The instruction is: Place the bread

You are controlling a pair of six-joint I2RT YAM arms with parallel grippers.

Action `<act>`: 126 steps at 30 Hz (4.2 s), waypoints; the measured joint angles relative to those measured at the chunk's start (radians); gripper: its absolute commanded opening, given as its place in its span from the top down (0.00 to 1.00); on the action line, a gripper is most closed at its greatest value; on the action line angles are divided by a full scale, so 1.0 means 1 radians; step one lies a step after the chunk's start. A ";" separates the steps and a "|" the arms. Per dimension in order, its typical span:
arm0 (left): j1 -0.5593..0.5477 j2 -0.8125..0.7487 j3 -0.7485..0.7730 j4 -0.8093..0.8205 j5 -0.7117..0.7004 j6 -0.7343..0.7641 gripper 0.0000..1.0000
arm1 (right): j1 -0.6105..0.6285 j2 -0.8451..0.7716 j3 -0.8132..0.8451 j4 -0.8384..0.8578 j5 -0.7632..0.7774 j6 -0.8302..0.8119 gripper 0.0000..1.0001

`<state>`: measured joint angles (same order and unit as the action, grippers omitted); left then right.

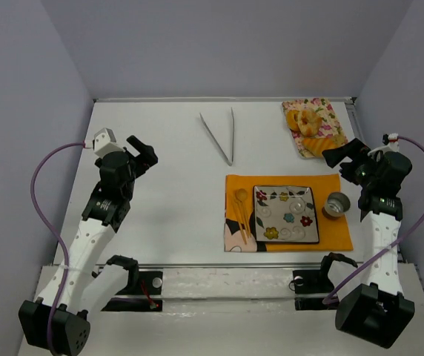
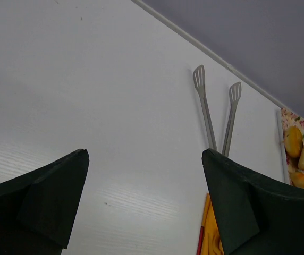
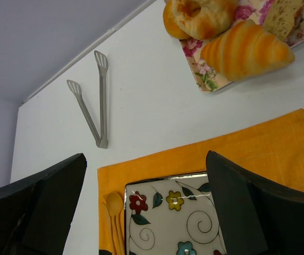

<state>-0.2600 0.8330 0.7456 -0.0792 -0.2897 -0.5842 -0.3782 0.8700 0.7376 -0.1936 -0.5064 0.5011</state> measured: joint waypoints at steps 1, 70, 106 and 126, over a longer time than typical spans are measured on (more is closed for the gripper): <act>0.000 0.000 0.000 0.000 0.000 0.000 0.01 | 0.000 0.000 0.000 0.000 0.000 0.000 0.00; 0.000 -0.049 -0.017 -0.013 -0.017 0.000 0.01 | 0.903 1.691 1.542 -0.343 0.657 -0.312 0.62; 0.000 0.037 -0.028 0.008 0.036 -0.004 0.01 | 0.586 0.437 0.395 -0.384 0.927 -0.202 0.51; 0.000 0.037 -0.028 0.016 0.036 -0.004 0.01 | 0.586 0.849 0.752 -0.377 0.869 -0.344 0.52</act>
<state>-0.2600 0.8703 0.7177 -0.0628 -0.2535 -0.5880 0.2081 1.7187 1.4899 -0.5705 0.3626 0.1570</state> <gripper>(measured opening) 0.990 0.486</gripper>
